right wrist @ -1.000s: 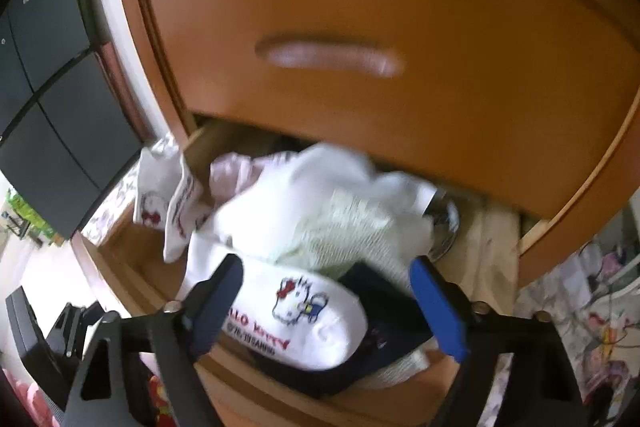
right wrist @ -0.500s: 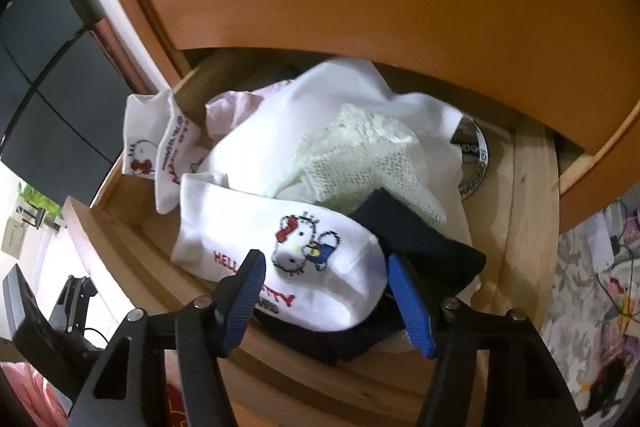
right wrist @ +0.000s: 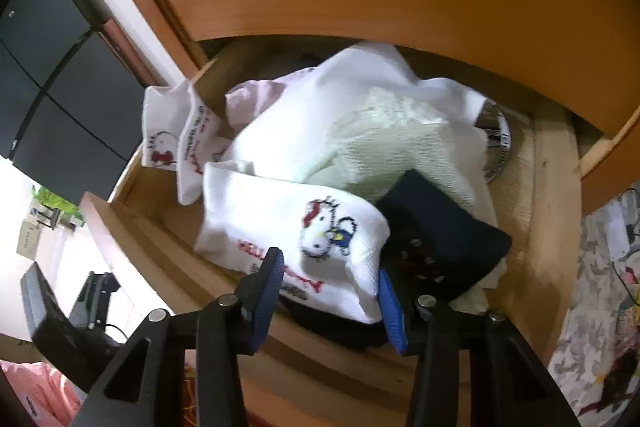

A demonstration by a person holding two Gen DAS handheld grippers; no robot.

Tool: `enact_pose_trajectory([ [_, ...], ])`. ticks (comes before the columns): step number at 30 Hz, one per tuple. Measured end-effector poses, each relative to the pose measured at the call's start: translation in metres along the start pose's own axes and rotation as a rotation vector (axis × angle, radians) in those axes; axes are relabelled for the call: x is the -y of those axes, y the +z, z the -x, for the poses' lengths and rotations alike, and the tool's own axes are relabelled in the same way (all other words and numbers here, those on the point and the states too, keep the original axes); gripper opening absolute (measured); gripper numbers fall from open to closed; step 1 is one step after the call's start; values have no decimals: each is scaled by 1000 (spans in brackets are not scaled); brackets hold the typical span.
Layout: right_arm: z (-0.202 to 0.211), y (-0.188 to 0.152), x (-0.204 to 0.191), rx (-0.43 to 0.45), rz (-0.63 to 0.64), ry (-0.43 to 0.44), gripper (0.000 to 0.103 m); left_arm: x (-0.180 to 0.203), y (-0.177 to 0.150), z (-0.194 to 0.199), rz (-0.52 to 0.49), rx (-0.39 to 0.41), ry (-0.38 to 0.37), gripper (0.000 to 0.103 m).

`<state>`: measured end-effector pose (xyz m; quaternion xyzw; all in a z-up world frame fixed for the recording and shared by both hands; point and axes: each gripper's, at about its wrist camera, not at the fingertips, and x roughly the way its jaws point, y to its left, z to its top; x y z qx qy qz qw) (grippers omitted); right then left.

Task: Take underwear out of drawer
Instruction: 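Close the right tool on the white Hello Kitty sock, then lift the white Hello Kitty sock up out of the drawer with the right tool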

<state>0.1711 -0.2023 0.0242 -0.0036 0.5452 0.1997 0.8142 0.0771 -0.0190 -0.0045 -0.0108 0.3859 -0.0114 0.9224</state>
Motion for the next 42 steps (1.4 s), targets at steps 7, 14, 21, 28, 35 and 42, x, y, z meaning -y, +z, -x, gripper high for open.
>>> enact_pose_trajectory([
  [7, -6, 4, -16, -2, 50, -14, 39, 0, 0, -1, 4, -6, -3, 90],
  [14, -10, 4, -16, 4, 74, -37, 35, 0, 1, -1, 3, -6, -3, 90],
  [21, -10, 3, -16, 20, 64, -65, 22, -1, 1, -1, 3, -6, -3, 90],
  [28, 7, 4, -4, 107, -2, -21, 10, -1, 0, -2, 10, -13, -6, 90],
  [35, 18, 6, -2, 142, -19, -22, 10, -1, 0, -2, 12, -14, -5, 90],
  [42, 31, 1, 2, 169, -29, -14, 10, -1, 0, -2, 12, -19, -2, 90],
])
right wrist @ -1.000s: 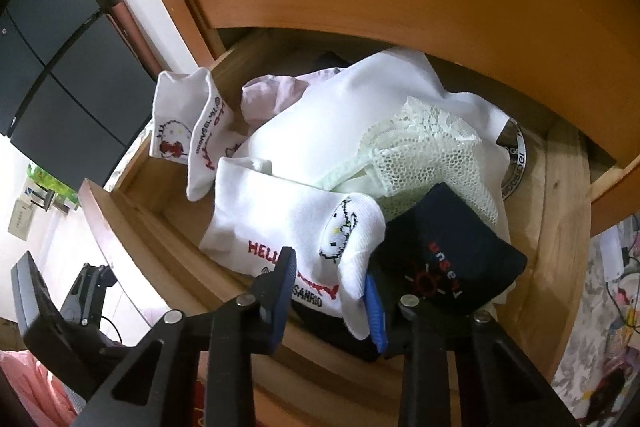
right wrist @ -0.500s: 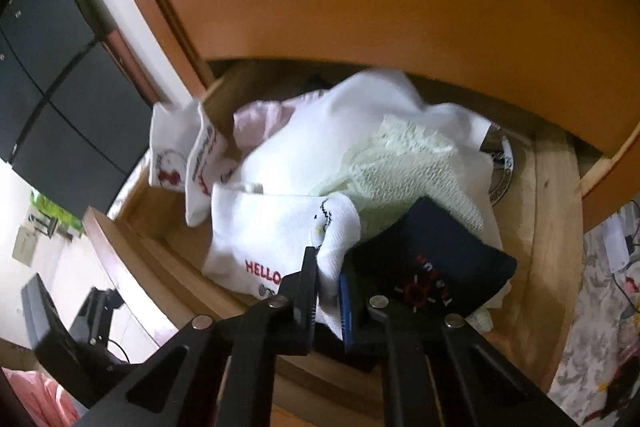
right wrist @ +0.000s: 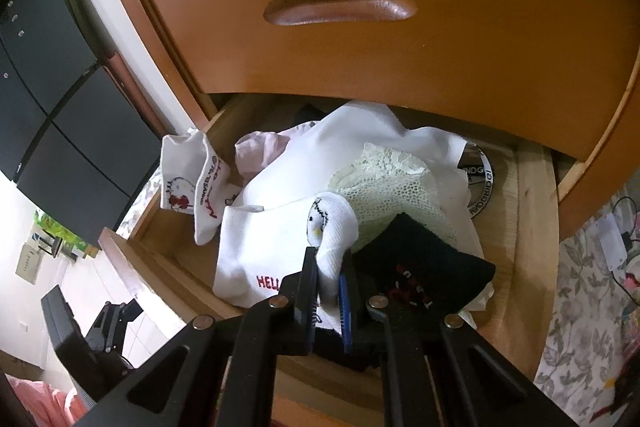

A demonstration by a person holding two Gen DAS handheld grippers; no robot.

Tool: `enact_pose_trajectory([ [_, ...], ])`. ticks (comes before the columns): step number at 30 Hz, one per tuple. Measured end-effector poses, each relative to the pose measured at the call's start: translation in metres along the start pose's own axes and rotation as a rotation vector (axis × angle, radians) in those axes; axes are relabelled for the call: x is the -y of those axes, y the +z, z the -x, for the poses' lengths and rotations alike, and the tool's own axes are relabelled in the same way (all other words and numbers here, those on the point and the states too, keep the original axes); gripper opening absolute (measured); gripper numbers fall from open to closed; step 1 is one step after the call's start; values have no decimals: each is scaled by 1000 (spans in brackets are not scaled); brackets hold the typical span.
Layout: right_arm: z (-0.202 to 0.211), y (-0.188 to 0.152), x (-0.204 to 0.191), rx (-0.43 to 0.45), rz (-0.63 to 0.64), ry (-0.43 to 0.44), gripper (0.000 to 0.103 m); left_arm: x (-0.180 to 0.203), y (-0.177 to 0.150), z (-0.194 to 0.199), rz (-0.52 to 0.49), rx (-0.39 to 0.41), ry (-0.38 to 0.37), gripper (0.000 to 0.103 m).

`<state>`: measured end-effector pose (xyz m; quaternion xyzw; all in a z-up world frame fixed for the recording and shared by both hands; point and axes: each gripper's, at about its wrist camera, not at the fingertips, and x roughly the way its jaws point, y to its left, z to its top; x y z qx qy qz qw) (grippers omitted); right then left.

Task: Take underwear out of drawer
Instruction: 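Lift the white Hello Kitty sock up out of the drawer with the right tool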

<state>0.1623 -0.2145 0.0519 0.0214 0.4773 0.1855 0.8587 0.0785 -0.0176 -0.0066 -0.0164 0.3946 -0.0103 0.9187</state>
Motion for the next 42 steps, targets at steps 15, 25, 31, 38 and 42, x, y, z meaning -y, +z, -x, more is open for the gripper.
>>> enact_pose_trajectory([
  [15, 43, 0, -11, 84, 0, 9, 10, 2, 0, 1, -11, 11, 19, 90],
  [25, 98, 8, -21, 204, 21, -3, 10, 4, -1, 2, -17, 20, 31, 90],
  [31, 117, 6, -25, 241, 18, -9, 10, 6, -1, 4, -23, 29, 40, 90],
  [38, 138, 3, -29, 282, 18, -15, 10, 7, -1, 6, -25, 38, 52, 90],
  [42, 152, 0, -32, 303, 19, -19, 10, 8, -2, 8, -26, 47, 60, 90],
])
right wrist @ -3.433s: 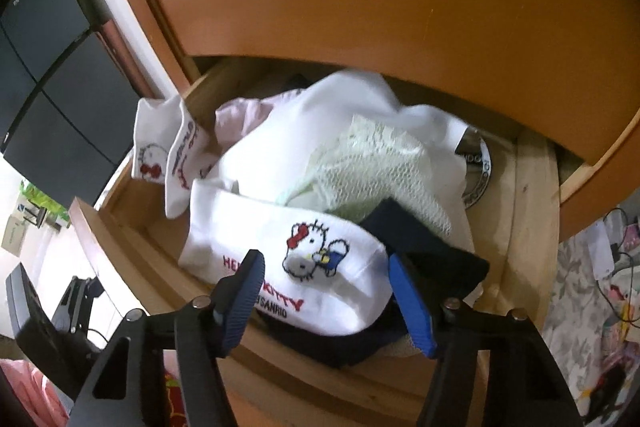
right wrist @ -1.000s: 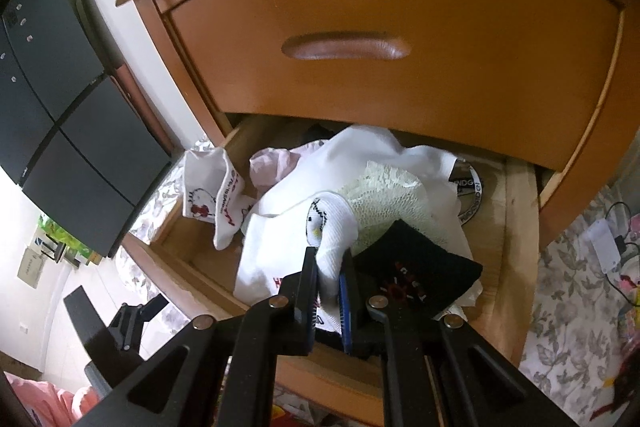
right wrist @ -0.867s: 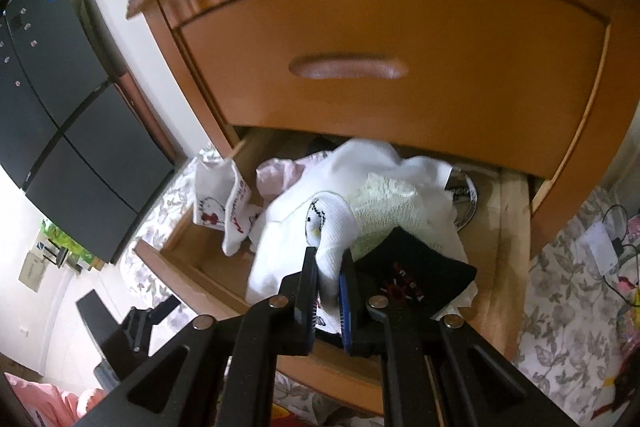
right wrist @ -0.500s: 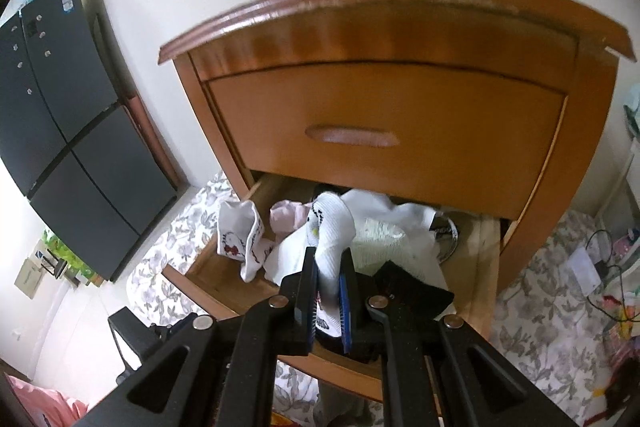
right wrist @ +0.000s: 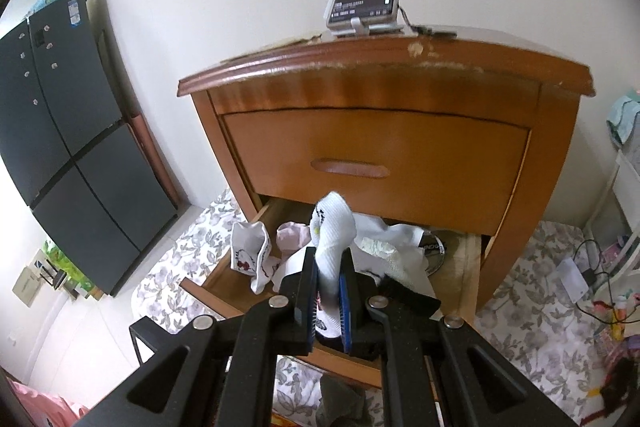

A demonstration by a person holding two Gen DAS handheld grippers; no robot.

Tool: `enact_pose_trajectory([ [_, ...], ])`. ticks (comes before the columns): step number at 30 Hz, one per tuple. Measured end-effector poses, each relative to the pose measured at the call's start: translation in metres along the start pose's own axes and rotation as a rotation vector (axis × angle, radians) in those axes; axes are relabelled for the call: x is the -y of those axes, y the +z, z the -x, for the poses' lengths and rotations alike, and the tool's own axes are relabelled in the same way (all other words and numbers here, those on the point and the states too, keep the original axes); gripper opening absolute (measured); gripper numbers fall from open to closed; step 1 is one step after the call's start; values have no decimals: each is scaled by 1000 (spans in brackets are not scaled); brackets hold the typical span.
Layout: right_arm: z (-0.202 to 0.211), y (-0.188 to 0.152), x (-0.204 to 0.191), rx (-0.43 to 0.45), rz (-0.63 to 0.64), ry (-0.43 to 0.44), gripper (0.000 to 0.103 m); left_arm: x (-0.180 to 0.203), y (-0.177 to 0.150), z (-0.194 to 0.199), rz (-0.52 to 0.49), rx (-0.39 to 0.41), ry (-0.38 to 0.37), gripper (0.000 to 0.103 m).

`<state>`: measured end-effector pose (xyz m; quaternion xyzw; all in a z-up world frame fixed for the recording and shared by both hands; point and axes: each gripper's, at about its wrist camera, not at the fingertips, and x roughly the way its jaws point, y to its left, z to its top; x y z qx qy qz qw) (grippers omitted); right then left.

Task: Take underwear out of drawer
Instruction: 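Lift the white Hello Kitty sock up out of the drawer with the right tool, then lower the sock onto the bed beside the grey cloth and open the right tool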

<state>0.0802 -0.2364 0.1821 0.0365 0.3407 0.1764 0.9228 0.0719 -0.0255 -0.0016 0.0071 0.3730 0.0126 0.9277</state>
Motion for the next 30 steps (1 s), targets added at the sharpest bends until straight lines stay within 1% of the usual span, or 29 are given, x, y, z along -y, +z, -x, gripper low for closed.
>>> enact_pose_trajectory([
  [11, 40, -1, -13, 51, 11, -2, 10, 7, -2, 10, -28, 50, 43, 90],
  [16, 61, -4, -20, 76, 13, 1, 10, 6, -2, 14, -21, 71, 51, 90],
  [30, 119, -26, -23, 122, 2, -19, 10, 10, -4, 28, -37, 132, 75, 90],
])
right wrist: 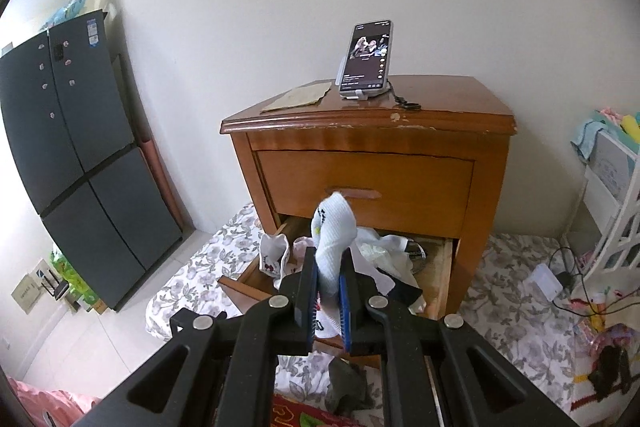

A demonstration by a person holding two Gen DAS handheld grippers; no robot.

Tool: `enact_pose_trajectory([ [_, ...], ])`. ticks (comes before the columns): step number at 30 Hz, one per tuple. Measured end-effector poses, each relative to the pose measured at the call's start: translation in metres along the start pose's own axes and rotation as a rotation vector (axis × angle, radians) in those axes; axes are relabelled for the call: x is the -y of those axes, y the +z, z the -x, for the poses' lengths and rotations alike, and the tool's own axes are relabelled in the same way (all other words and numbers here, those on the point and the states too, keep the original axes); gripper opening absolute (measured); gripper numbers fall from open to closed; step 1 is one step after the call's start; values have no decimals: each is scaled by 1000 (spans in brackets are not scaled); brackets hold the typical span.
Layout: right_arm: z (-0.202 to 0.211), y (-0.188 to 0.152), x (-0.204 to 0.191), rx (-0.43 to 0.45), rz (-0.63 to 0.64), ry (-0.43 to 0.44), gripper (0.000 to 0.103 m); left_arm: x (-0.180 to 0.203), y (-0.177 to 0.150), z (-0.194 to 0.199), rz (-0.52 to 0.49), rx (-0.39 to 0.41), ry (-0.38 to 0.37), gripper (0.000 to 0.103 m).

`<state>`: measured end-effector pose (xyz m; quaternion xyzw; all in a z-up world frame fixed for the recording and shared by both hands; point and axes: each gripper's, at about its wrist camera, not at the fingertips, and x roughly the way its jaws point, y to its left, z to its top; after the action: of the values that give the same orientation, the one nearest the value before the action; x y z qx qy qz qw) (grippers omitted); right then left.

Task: Take underwear out of drawer
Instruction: 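Lower the sock onto the bed beside the grey cloth and open the right tool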

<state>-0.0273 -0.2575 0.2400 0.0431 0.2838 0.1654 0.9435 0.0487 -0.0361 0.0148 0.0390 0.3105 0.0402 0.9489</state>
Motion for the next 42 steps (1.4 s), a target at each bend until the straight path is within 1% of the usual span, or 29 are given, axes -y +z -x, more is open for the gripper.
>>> enact_pose_trajectory([
  [8, 11, -19, 6, -23, -27, -9, 10, 2, -1, 4, -12, 15, 1, 90],
  [15, 9, -33, 17, -57, -50, -23, 10, 2, -1, 3, -13, 7, 3, 90],
  [20, -1, -44, 23, -92, -68, -36, 10, 3, -1, 2, -17, 5, 5, 90],
  [26, -22, -65, 30, -159, -95, -45, 10, 2, -1, 0, -11, -2, 2, 90],
  [30, -48, -83, 35, -239, -113, -43, 10, 2, -1, 0, -14, -3, 4, 90],
  [36, -85, -110, 39, -339, -151, -12, 10, 3, -1, 0, -16, -6, 4, 90],
  [42, -125, -137, 33, -426, -175, 21, 10, 3, -1, -1, -16, -7, 4, 90],
])
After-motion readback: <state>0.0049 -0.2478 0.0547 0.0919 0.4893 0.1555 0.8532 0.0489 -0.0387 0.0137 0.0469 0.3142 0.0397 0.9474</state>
